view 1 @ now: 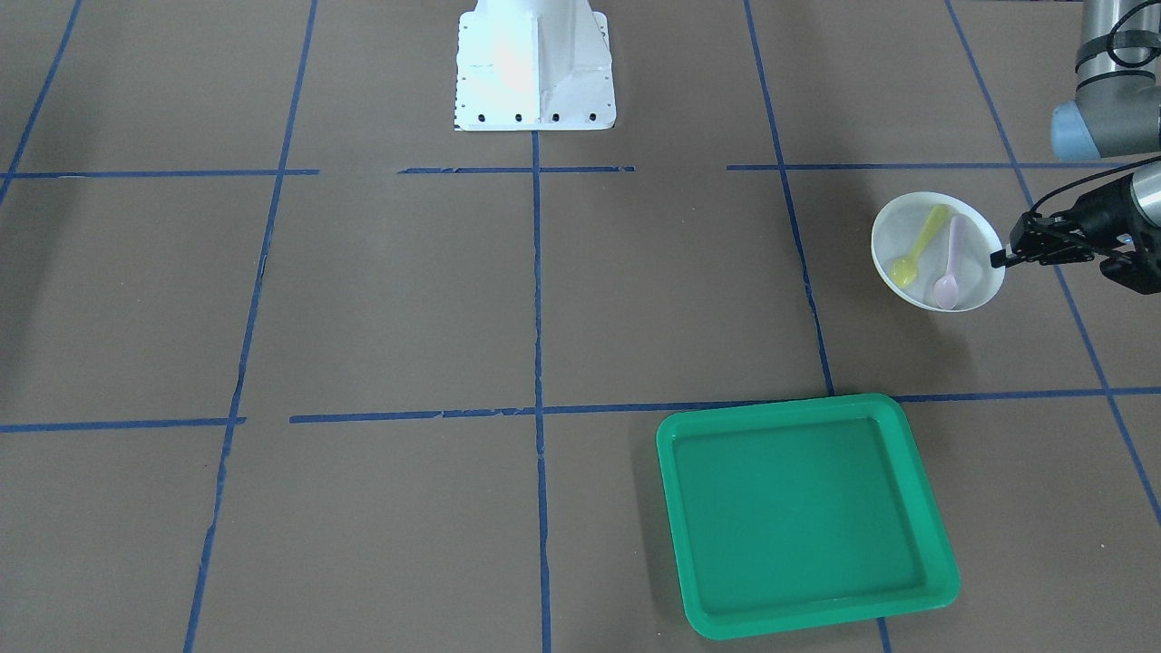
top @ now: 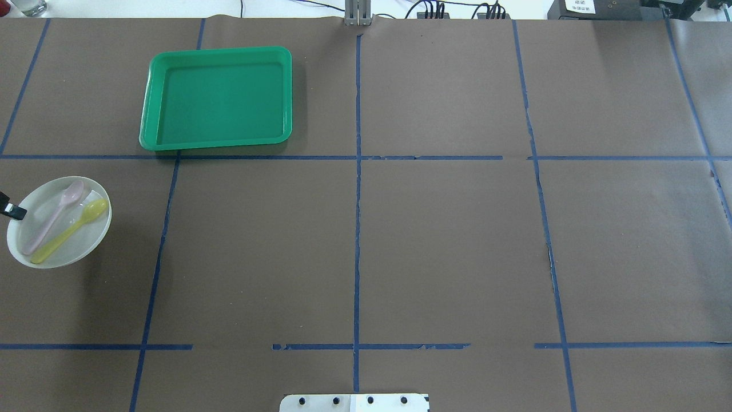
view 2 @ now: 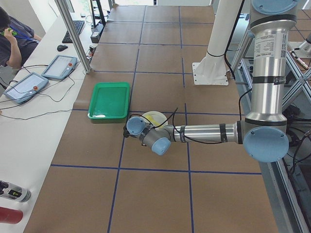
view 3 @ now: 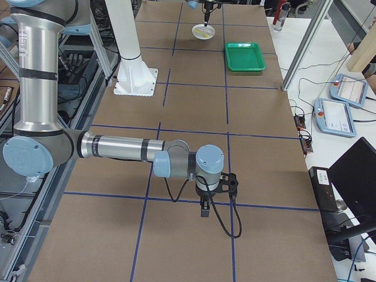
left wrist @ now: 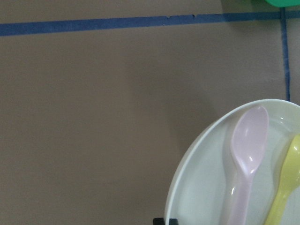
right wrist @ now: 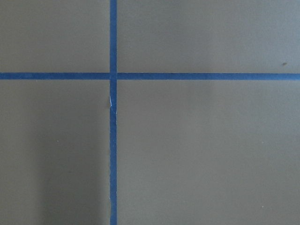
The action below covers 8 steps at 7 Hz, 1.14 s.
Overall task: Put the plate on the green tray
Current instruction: 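Lift the plate with the left gripper and carry it over the green tray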
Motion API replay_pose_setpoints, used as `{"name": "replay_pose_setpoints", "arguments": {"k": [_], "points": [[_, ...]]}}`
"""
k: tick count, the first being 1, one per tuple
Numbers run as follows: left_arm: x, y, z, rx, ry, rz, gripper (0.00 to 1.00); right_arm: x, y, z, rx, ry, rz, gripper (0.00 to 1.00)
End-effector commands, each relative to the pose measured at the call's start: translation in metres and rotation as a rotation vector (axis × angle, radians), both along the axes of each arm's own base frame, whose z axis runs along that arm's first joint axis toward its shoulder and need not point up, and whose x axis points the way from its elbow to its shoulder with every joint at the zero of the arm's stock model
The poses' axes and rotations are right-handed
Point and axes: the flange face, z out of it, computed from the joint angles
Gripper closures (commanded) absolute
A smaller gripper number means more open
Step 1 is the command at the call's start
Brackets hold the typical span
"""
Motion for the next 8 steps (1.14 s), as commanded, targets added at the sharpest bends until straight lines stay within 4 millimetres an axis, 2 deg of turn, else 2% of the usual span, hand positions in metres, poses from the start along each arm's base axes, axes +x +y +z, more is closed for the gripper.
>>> {"name": "replay_pose_setpoints", "arguments": {"k": [1,2,3,4,6,7,8], "points": [[-0.019,-0.011,-0.028,-0.068,-0.008,-0.043,1.00,0.000,0.000,0.000,0.000,0.000,0.000,0.00],[-0.008,-0.045,-0.062,-0.091,-0.017,-0.054,1.00,0.000,0.000,0.000,0.000,0.000,0.000,0.00],[0.002,-0.083,-0.092,-0.155,-0.080,-0.140,1.00,0.000,0.000,0.000,0.001,0.000,0.000,0.00],[0.016,-0.116,-0.115,-0.239,-0.113,-0.225,1.00,0.000,0.000,0.000,0.000,0.000,0.000,0.00],[0.064,-0.150,-0.135,-0.379,-0.121,-0.251,1.00,0.000,0.000,0.000,0.001,0.000,-0.001,0.00],[0.069,-0.159,-0.133,-0.390,-0.094,-0.278,1.00,0.000,0.000,0.000,0.000,0.000,0.000,0.00],[0.102,-0.163,-0.134,-0.431,-0.054,-0.300,1.00,0.000,0.000,0.000,0.002,0.000,-0.001,0.00]]}}
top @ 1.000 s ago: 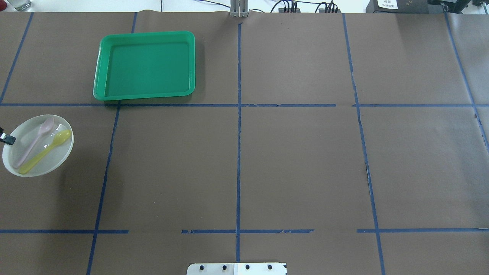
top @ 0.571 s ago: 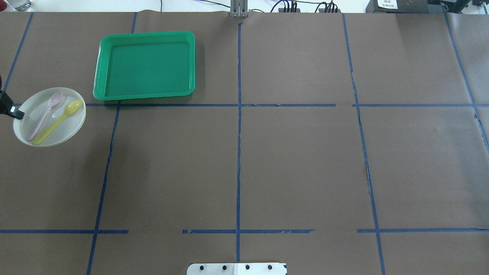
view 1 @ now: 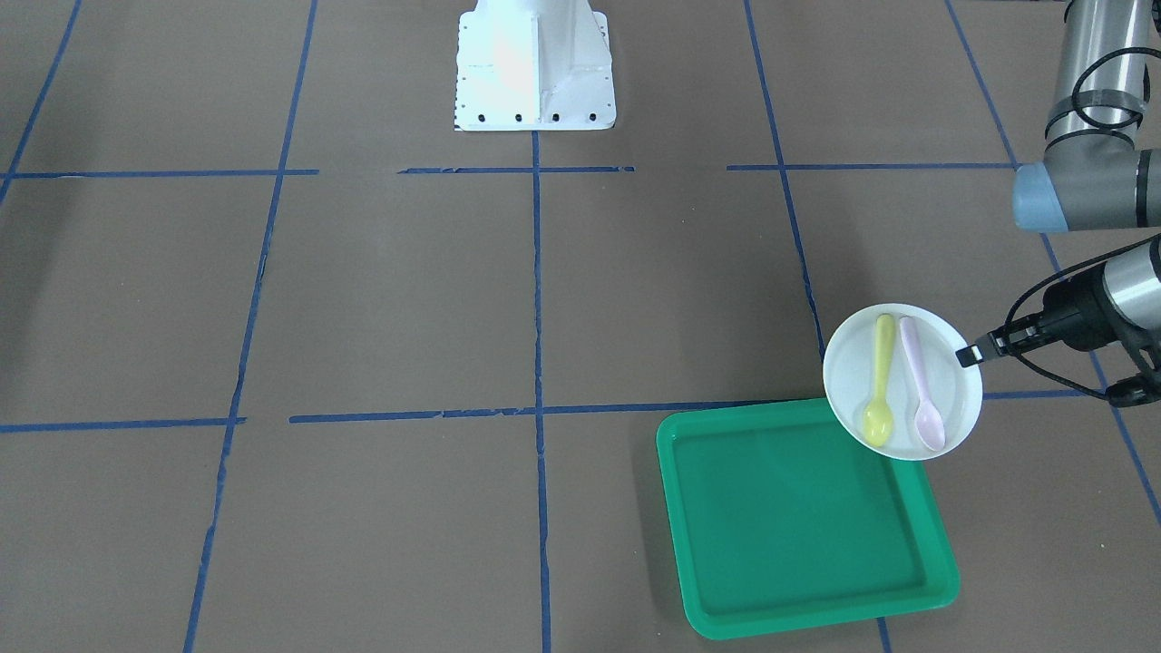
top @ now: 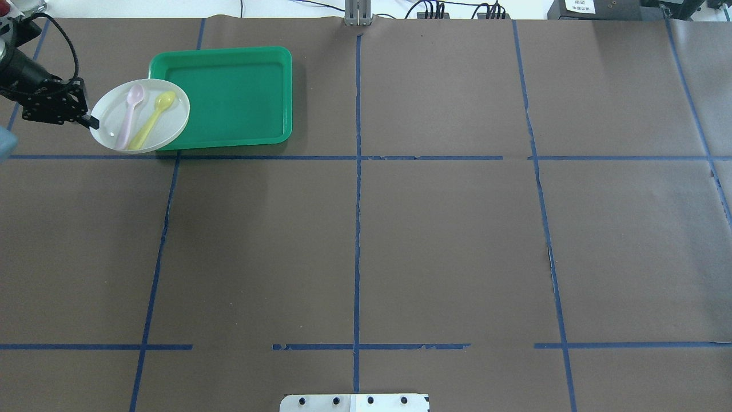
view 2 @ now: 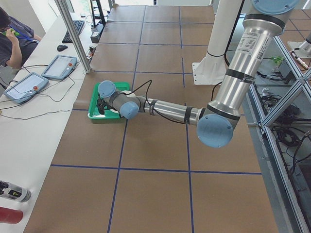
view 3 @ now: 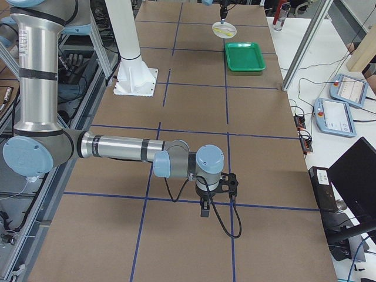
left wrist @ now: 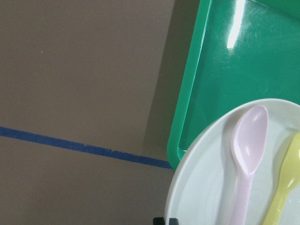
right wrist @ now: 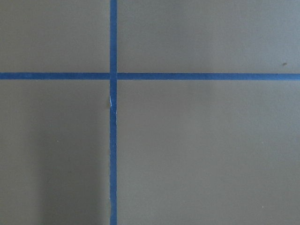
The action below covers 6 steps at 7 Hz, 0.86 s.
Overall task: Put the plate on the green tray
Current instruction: 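Lift the plate with the left gripper and carry it over the green tray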
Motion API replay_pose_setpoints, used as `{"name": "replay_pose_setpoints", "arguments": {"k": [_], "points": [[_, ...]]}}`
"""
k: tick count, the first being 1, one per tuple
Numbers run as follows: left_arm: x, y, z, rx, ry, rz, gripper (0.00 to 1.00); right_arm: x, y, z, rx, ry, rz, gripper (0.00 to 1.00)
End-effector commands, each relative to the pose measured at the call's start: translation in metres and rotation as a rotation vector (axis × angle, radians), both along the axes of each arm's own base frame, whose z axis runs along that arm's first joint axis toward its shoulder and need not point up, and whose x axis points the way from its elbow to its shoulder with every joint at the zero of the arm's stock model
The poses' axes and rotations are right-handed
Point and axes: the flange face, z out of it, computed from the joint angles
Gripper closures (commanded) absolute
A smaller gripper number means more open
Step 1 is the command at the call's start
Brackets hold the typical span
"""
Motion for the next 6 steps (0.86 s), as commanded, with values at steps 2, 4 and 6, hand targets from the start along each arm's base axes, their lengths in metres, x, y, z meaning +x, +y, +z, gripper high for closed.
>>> {"name": "replay_pose_setpoints", "arguments": {"k": [2,4,6], "points": [[0.087,-0.031,-0.025,-0.074,0.003,-0.198,1.00,0.000,0.000,0.000,0.001,0.000,0.001,0.00],[0.108,-0.051,-0.023,-0.148,0.006,-0.326,1.00,0.000,0.000,0.000,-0.001,0.000,0.001,0.00],[0.128,-0.049,-0.016,-0.186,0.025,-0.358,1.00,0.000,0.000,0.000,0.002,0.000,-0.001,0.00]]}}
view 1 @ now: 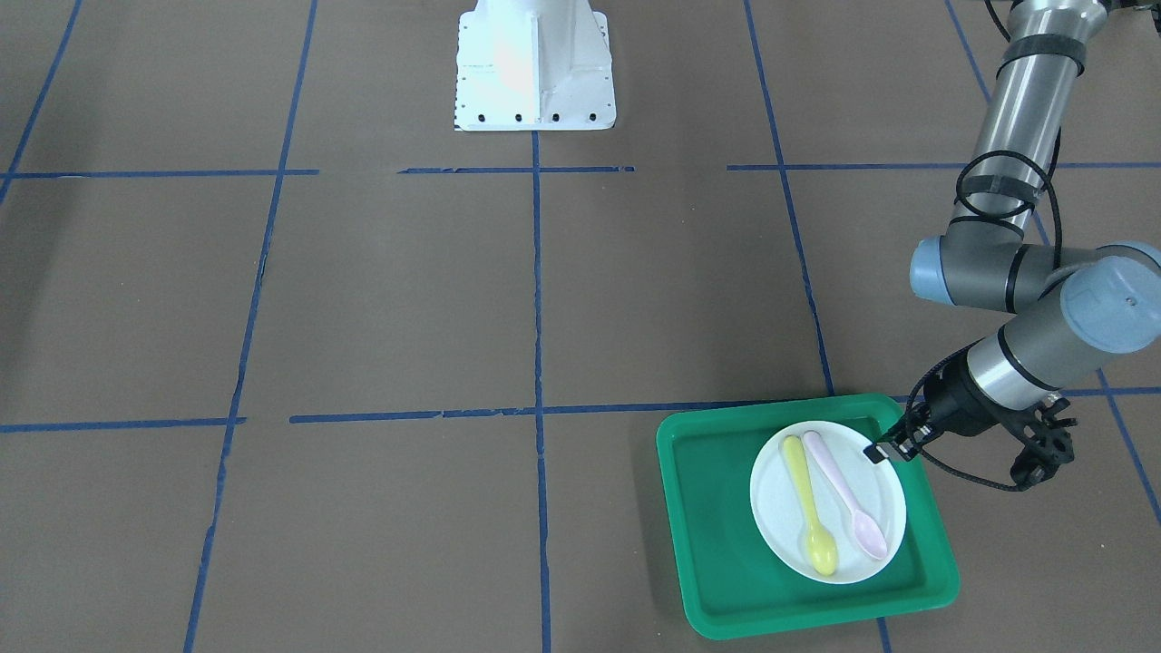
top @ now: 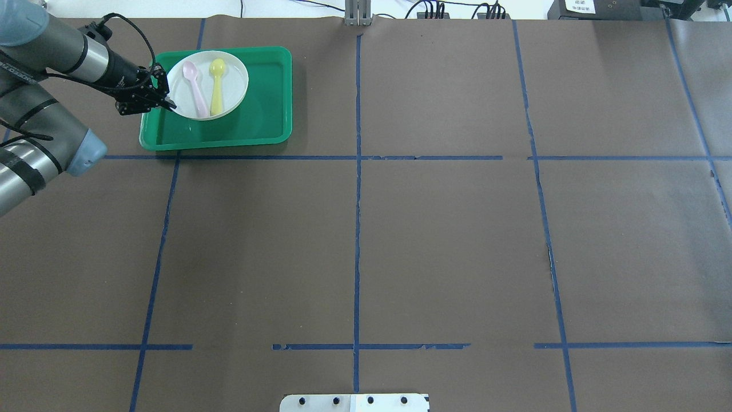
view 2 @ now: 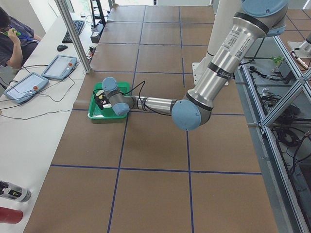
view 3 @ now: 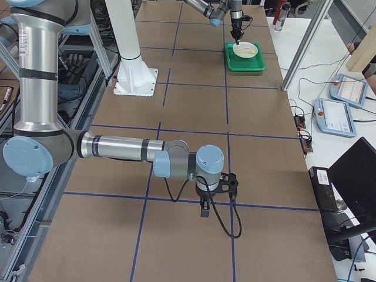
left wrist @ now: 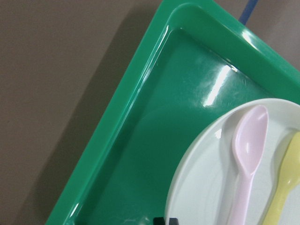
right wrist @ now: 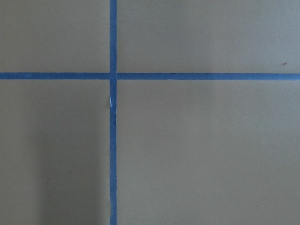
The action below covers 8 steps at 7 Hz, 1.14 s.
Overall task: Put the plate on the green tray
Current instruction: 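Lower the plate onto the green tray and open the left gripper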
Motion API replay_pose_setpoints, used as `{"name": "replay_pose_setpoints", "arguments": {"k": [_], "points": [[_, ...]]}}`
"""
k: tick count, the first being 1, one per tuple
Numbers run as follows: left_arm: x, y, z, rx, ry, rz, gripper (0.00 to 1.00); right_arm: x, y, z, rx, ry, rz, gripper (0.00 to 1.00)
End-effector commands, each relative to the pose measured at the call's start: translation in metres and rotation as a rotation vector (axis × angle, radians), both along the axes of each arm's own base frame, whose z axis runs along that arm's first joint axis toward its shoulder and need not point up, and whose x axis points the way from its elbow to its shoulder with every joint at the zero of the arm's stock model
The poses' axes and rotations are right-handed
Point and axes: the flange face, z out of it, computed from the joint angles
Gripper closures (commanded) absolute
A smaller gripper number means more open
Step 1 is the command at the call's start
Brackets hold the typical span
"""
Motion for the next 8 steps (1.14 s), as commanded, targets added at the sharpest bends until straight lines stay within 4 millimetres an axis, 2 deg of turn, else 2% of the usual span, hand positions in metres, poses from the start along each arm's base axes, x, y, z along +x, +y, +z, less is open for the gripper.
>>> {"name": "replay_pose_setpoints", "arguments": {"k": [1,2,3,4,8], "points": [[0.014,0.001,0.005,-0.016,0.007,-0.029,1.00,0.000,0.000,0.000,0.000,0.000,0.000,0.00],[0.015,0.001,0.005,-0.016,0.007,-0.027,1.00,0.000,0.000,0.000,0.000,0.000,0.000,0.00],[0.015,0.002,0.006,-0.013,0.006,-0.024,0.94,0.000,0.000,0.000,0.000,0.000,0.000,0.00],[0.026,0.012,0.007,0.035,0.013,0.002,0.01,0.000,0.000,0.000,0.001,0.000,0.001,0.00],[0.021,0.013,0.006,0.044,0.019,0.005,0.00,0.000,0.000,0.000,-0.001,0.000,0.001,0.00]]}}
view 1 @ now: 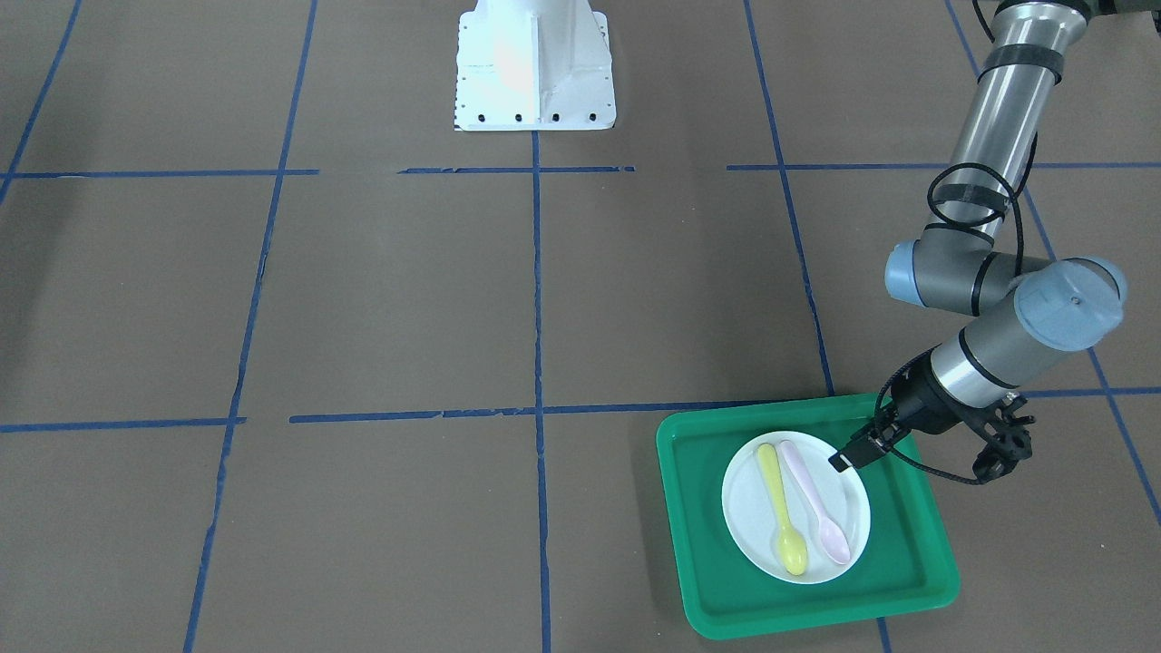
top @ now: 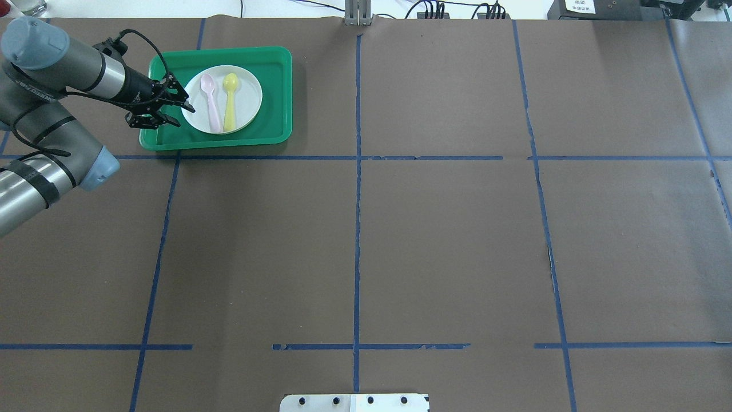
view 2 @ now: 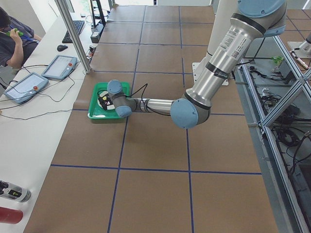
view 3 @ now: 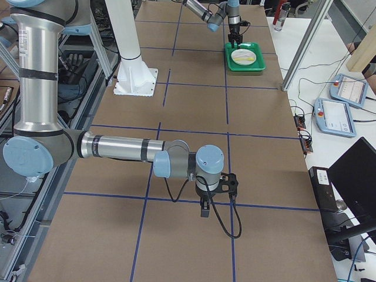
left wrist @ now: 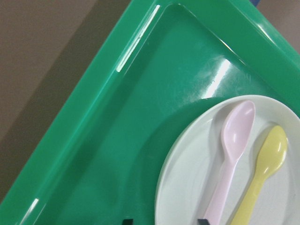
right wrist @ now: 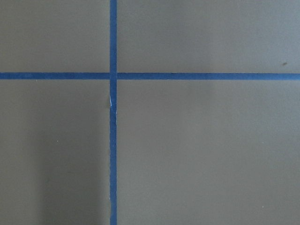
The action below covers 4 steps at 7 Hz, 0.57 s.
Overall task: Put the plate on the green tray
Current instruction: 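Lower the plate onto the green tray and open the left gripper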
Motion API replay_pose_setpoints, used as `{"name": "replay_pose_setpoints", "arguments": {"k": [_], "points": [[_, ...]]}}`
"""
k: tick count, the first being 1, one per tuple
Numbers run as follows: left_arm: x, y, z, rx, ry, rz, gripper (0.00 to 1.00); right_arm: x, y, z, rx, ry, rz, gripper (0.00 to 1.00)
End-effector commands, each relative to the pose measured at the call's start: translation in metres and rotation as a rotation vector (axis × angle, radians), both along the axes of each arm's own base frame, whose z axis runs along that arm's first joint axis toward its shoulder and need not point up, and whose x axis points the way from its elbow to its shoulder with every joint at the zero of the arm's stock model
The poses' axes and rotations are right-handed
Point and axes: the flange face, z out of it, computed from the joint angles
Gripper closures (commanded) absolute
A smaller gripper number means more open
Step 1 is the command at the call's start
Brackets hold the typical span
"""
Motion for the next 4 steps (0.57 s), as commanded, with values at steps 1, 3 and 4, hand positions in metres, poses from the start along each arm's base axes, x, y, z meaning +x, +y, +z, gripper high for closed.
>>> {"name": "replay_pose_setpoints", "arguments": {"k": [1,3,4], "points": [[-0.015,-0.006,-0.008,0.012,0.009,-0.010,0.00,0.000,0.000,0.000,0.000,0.000,0.000,0.00],[-0.054,0.002,-0.036,0.025,0.047,0.067,0.00,0.000,0.000,0.000,0.000,0.000,0.000,0.00],[-0.075,0.024,-0.052,0.080,0.021,0.100,0.00,0.000,0.000,0.000,0.000,0.000,0.000,0.00]]}}
